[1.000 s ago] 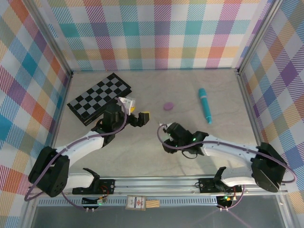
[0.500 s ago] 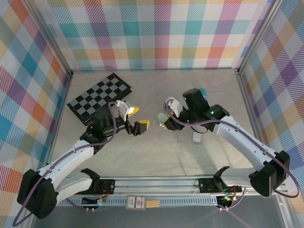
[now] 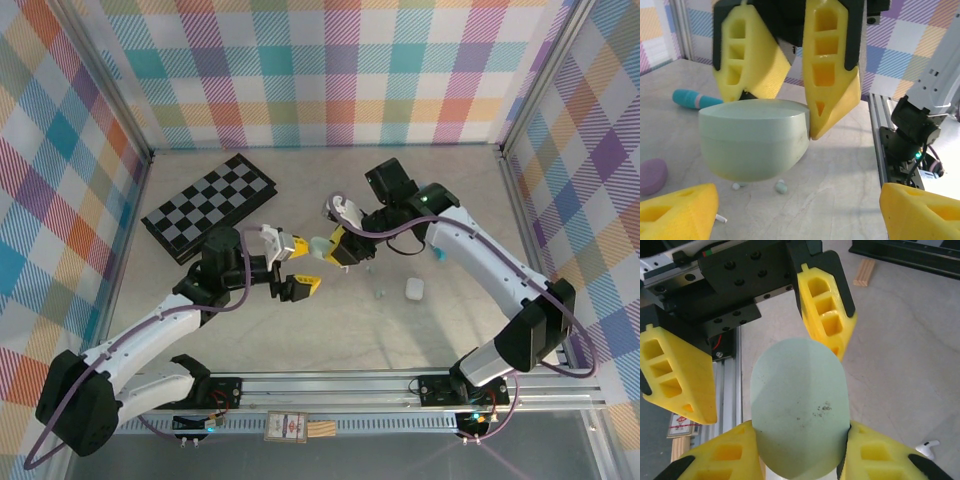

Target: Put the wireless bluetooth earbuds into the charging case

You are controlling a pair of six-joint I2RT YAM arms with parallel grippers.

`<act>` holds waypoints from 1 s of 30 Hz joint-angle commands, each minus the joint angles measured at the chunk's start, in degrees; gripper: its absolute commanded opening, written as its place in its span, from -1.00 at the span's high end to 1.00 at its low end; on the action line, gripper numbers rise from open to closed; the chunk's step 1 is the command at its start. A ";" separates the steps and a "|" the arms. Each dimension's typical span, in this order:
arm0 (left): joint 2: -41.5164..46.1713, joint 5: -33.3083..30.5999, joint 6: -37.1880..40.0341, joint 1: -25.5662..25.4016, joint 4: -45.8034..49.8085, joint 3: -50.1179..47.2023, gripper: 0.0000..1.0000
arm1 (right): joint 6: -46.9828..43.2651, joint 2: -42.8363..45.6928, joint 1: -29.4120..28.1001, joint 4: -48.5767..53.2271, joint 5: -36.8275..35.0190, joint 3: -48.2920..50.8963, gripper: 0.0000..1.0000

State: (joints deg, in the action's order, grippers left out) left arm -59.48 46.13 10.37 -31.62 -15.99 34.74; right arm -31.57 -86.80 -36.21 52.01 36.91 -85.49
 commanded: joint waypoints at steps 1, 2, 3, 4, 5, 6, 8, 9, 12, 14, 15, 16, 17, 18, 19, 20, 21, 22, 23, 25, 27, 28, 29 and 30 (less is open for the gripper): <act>0.14 3.73 1.30 -0.64 0.26 2.08 -0.59 | -4.58 -1.05 -0.87 3.33 4.57 -2.91 0.49; 0.13 3.89 1.19 -0.64 0.26 2.17 -0.58 | -4.95 -1.38 -1.05 4.02 4.73 -3.30 0.50; 0.19 4.09 1.18 -0.64 0.26 2.26 -0.55 | -5.31 -1.66 -1.14 4.64 4.87 -3.70 0.49; 0.15 4.12 1.21 -0.64 0.26 2.34 -0.52 | -5.49 -1.87 -1.17 5.06 4.92 -3.97 0.49; 0.09 4.30 1.10 -0.64 0.26 2.52 -0.47 | -5.65 -2.12 -1.32 5.45 5.06 -4.17 0.50; -0.06 4.35 1.05 -0.68 0.22 2.60 -0.44 | -5.84 -2.35 -1.32 5.83 5.30 -4.24 0.50; -0.21 4.41 0.79 -0.64 -0.08 2.68 -0.40 | -6.22 -2.74 -1.41 6.65 6.10 -4.57 0.50; -0.28 4.45 0.66 -0.64 -0.28 2.73 -0.39 | -6.22 -2.84 -1.48 6.83 6.30 -4.60 0.50; -0.30 4.63 -0.30 -0.64 -1.18 2.85 -0.34 | -6.43 -3.10 -1.83 7.29 6.35 -4.60 0.49; -0.32 4.80 -0.78 -0.64 -1.58 2.88 -0.28 | -6.48 -3.16 -2.04 7.46 6.24 -4.59 0.49; -0.42 4.94 -0.96 -0.65 -1.66 2.95 -0.25 | -6.48 -3.32 -2.12 7.49 6.11 -4.63 0.49; -0.38 4.95 -1.12 -0.64 -1.68 2.96 -0.21 | -6.48 -3.44 -2.17 7.55 5.91 -4.59 0.49; -0.47 4.94 -1.27 -0.64 -1.60 3.09 -0.13 | -6.40 -3.53 -2.24 7.58 5.65 -4.63 0.49; -0.63 5.05 -1.38 -0.64 -1.59 3.17 -0.01 | -6.40 -3.63 -2.22 7.58 5.51 -4.60 0.49; -0.67 5.26 -1.58 -0.64 -1.63 3.17 0.09 | -6.40 -3.65 -2.37 7.67 5.42 -4.60 0.49; -0.79 5.38 -1.76 -0.71 -1.68 3.16 0.14 | -6.40 -3.72 -2.38 7.66 5.45 -4.60 0.48; -0.85 5.38 -1.85 -0.73 -1.70 3.22 0.16 | -6.40 -3.72 -2.45 7.54 5.31 -4.59 0.48; -0.85 5.38 -1.84 -0.73 -1.76 3.18 0.16 | -6.44 -3.81 -2.47 7.83 5.11 -4.59 0.48; -0.89 5.45 -1.93 -0.73 -1.77 3.22 0.16 | -6.48 -3.83 -2.53 7.98 4.87 -4.59 0.48; -1.01 5.47 -2.00 -0.73 -1.96 3.19 0.16 | -6.61 -4.00 -2.55 8.32 4.47 -4.74 0.48; -1.16 5.55 -2.02 -0.73 -2.03 3.21 0.15 | -6.72 -4.21 -2.64 8.55 4.16 -4.77 0.48; -1.23 5.61 -2.06 -0.73 -2.10 3.23 0.08 | -6.66 -4.26 -2.70 8.70 3.97 -4.88 0.48; -1.24 5.49 -2.18 -0.73 -2.19 3.26 0.03 | -6.66 -4.42 -2.73 8.79 3.80 -5.01 0.48; -1.27 5.61 -2.31 -0.73 -2.30 3.23 0.01 | -6.66 -4.50 -2.80 8.85 3.71 -5.08 0.48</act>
State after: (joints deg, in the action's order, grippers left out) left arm -60.60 49.23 8.23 -31.86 -15.46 35.94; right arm -36.75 -90.28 -38.35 59.88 39.59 -88.62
